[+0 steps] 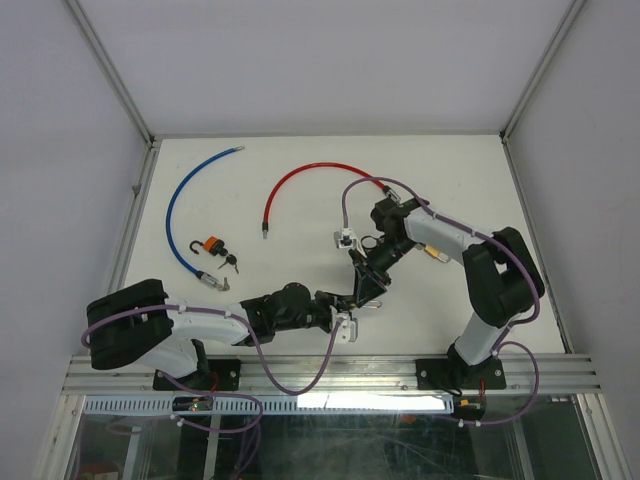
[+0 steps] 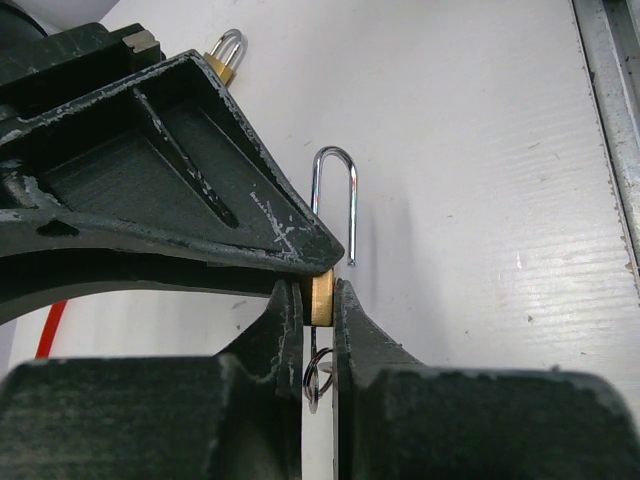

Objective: Lock with the key
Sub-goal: Place the key at the center of the board.

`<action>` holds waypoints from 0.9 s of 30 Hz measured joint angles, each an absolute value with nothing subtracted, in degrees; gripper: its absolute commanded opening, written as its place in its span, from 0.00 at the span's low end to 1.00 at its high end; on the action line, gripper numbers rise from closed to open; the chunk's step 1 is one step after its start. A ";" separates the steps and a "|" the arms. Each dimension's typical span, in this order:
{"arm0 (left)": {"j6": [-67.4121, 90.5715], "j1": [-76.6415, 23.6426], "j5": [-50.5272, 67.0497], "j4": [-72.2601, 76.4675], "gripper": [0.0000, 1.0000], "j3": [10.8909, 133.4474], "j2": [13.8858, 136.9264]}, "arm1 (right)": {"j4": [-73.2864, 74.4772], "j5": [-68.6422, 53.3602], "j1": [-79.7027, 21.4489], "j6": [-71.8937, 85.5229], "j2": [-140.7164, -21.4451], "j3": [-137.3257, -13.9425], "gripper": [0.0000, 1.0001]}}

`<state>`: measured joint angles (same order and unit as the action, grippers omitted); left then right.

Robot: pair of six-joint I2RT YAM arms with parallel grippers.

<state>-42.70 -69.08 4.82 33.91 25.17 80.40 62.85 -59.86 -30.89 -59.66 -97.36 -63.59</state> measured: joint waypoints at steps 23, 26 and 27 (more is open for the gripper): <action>-30.70 -68.14 1.37 39.09 0.00 19.22 75.05 | 56.05 -57.93 -25.89 -54.28 -87.48 -62.52 0.60; -28.29 -67.35 1.74 39.44 0.00 17.82 73.01 | 55.16 -59.40 -23.92 -57.12 -81.65 -60.12 0.61; -27.53 -67.07 1.85 39.75 0.00 17.41 72.38 | 54.89 -60.16 -23.20 -58.57 -79.55 -59.02 0.62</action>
<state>-27.53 -67.07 1.85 39.75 17.41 72.38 54.89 -60.16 -23.20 -58.57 -79.55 -59.02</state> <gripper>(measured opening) 0.096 0.605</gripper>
